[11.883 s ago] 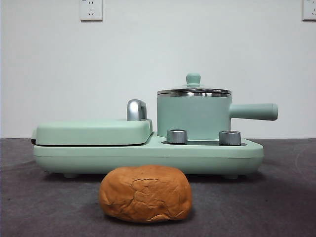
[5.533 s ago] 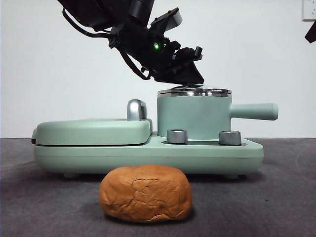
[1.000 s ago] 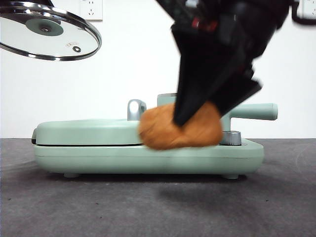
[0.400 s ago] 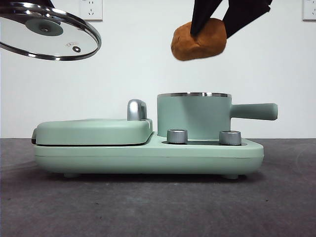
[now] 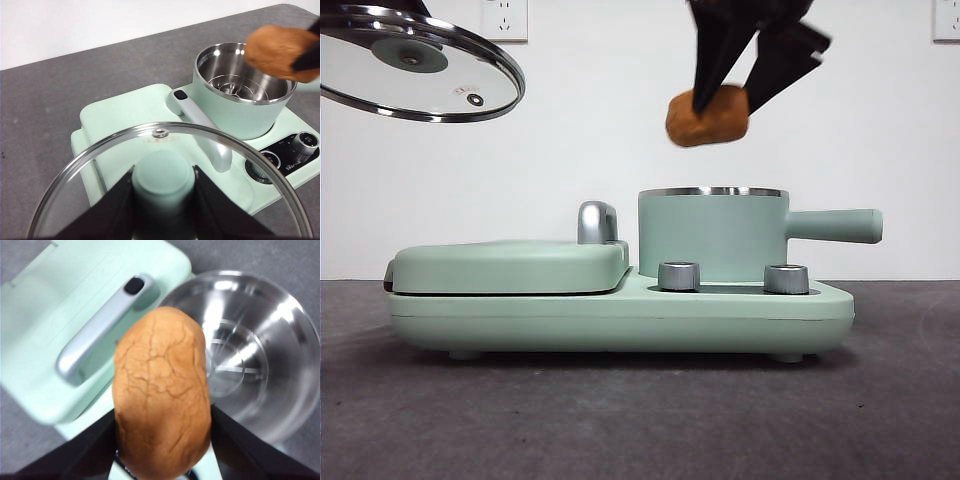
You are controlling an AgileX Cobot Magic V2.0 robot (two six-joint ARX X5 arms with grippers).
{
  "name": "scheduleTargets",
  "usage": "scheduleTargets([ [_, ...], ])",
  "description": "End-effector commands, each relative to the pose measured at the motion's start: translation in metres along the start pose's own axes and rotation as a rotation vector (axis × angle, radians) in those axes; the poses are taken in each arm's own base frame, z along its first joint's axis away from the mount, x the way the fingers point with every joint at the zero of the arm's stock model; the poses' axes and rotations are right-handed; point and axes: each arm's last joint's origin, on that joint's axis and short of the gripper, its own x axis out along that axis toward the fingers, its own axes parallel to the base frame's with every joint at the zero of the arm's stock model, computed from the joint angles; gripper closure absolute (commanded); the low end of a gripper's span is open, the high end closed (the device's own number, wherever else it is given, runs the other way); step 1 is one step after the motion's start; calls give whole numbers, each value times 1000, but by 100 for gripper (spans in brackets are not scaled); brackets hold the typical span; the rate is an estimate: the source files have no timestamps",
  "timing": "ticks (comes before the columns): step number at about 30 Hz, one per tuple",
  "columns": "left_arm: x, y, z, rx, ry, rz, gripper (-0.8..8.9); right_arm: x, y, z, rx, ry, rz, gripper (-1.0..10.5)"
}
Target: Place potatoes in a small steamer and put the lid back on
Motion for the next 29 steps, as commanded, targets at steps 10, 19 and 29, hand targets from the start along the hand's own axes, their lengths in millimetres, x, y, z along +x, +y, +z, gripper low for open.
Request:
scheduleTargets([
  [10, -3, 0, 8, 12, -50, 3, 804, 61, -32, 18, 27, 68, -26, 693],
  [19, -3, 0, 8, 12, -50, 3, 804, 85, -43, 11, 52, 130, -30, 693],
  [29, -3, 0, 8, 6, -50, 1, 804, 70, -41, 18, 49, 66, -36, 574],
])
